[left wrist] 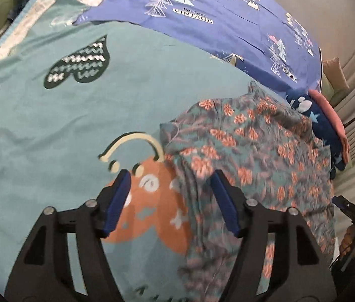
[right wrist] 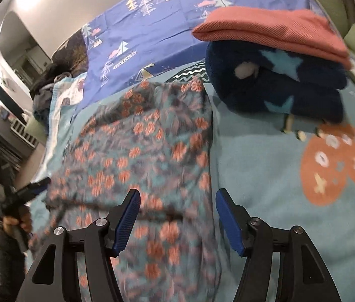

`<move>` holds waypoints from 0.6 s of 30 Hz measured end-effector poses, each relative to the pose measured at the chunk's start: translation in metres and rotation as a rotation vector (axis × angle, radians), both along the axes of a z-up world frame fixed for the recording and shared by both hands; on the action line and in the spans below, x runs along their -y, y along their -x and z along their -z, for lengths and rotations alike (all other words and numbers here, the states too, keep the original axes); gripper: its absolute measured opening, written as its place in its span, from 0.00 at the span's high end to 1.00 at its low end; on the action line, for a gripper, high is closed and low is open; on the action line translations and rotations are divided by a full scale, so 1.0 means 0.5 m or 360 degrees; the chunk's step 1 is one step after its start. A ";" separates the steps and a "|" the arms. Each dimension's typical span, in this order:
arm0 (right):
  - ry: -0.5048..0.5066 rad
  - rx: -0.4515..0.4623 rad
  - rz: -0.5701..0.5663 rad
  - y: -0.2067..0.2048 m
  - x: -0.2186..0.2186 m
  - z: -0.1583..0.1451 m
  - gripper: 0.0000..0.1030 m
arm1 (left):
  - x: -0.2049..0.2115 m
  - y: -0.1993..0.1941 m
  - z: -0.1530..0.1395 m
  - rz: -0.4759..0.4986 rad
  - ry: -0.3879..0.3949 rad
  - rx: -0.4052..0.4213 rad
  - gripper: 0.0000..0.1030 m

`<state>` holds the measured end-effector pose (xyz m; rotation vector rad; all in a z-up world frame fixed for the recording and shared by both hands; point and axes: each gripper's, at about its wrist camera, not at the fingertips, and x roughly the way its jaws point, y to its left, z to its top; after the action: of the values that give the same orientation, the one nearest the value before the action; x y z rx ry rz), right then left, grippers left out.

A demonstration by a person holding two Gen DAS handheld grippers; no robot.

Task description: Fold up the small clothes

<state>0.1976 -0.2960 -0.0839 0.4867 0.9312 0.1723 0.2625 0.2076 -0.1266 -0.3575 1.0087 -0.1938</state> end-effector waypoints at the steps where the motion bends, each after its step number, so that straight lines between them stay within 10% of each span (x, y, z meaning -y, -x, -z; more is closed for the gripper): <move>1: -0.0017 -0.0009 0.0010 -0.016 0.005 0.005 0.38 | 0.005 -0.015 0.010 0.0006 0.0007 -0.0021 0.32; 7: -0.0272 -0.0030 0.0049 -0.104 0.046 0.043 0.38 | 0.020 -0.076 0.054 0.0021 0.0247 -0.0084 0.39; 11: -0.0391 -0.0040 0.0049 -0.165 0.048 0.066 0.38 | 0.045 -0.094 0.033 0.0084 0.0239 0.0016 0.87; 12: -0.0374 -0.0037 0.0050 -0.173 0.045 0.065 0.52 | 0.054 -0.099 0.024 0.0088 0.0201 0.0033 0.89; 13: -0.0302 -0.0022 0.0046 -0.183 0.033 0.059 0.96 | 0.063 -0.098 0.010 0.0086 0.0161 0.0074 0.89; 18: -0.0155 0.0189 0.0140 -0.151 0.034 -0.014 0.94 | 0.064 -0.083 -0.072 0.0039 0.0085 0.0370 0.89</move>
<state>0.2732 -0.3128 -0.0770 0.6002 0.7865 0.1658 0.3037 0.1756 -0.0903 -0.3623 0.7799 -0.2782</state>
